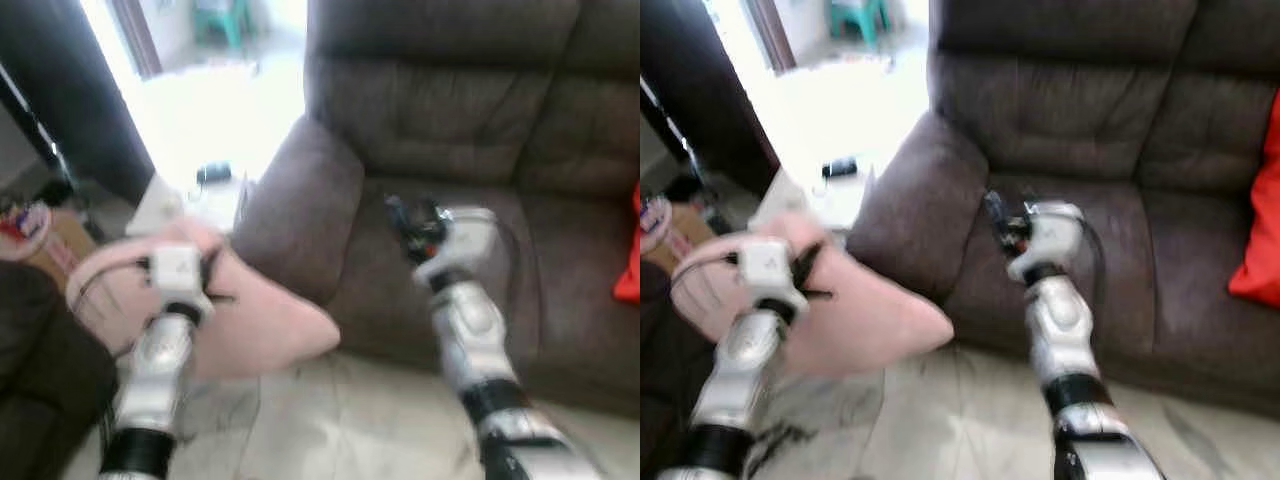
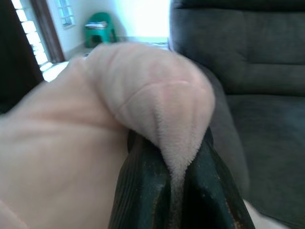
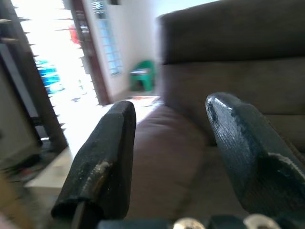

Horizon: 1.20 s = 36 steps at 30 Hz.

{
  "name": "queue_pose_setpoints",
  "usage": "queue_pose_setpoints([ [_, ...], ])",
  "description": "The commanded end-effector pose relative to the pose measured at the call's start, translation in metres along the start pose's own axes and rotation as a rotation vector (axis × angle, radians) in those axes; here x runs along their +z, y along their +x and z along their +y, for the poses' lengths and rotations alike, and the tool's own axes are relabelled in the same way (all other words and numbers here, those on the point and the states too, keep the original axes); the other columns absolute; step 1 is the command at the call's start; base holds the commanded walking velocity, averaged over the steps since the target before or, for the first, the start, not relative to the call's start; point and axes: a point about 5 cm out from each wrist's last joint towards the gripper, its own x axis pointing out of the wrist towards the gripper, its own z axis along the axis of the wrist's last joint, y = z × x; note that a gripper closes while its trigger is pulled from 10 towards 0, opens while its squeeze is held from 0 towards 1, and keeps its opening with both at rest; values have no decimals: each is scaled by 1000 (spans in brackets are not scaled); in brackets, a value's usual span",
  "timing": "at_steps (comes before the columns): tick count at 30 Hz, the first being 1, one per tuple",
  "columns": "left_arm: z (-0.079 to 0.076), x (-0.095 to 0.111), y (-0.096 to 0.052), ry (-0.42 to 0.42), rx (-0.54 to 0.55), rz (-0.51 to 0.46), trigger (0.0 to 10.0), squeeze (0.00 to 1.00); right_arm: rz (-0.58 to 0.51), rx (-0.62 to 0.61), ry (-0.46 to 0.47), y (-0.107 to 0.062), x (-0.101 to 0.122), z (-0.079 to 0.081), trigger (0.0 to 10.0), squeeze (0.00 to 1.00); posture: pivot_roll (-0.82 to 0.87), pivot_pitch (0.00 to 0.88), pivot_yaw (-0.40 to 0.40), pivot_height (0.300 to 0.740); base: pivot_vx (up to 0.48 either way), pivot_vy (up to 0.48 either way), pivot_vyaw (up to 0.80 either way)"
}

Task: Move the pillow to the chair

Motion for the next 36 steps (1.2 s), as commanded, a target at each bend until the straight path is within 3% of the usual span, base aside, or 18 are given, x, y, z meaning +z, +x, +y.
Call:
queue_pose_setpoints([
  [1,13,22,2,31,33,-104,10000,0,0,48,3,6,1,13,10000,0,124,0,30,740,0,0,0],
  [11,11,26,0,31,17,-115,10000,0,18,60,-5,5,-2,13,10000,0,127,0,31,740,0,0,0],
  [16,7,30,-1,16,-22,-123,10000,0,119,116,-84,0,-13,7,10000,0,124,0,27,740,0,0,0],
  [20,5,33,-3,-2,-51,-123,10000,0,223,227,-205,-9,-24,3,10000,0,121,0,24,740,0,0,0],
  [24,3,36,-4,-12,-91,-123,10000,0,283,306,-223,-16,-31,0,10000,0,122,0,21,740,0,0,0],
  [27,2,39,-5,-11,-119,-119,10000,0,372,451,-295,-26,-40,0,10000,0,121,0,20,740,0,0,0],
  [32,2,41,-5,-8,-135,-117,10000,0,456,512,-366,-37,-50,-6,10000,0,121,0,18,740,0,0,0],
  [33,2,42,-5,-8,-136,-116,10000,0,470,529,-371,-39,-51,-6,10000,35,120,2,18,740,0,0,0],
  [34,2,43,-5,-9,-138,-117,10000,0,479,539,-380,-41,-52,-7,10000,867,120,9,19,740,0,0,0],
  [35,2,44,-5,-11,-143,-117,10000,0,497,549,-380,-43,-54,-8,10000,1000,120,12,17,740,0,0,0],
  [36,2,44,-4,-11,-145,-117,10000,0,505,551,-375,-44,-55,-9,10000,1000,120,12,17,740,0,0,0],
])
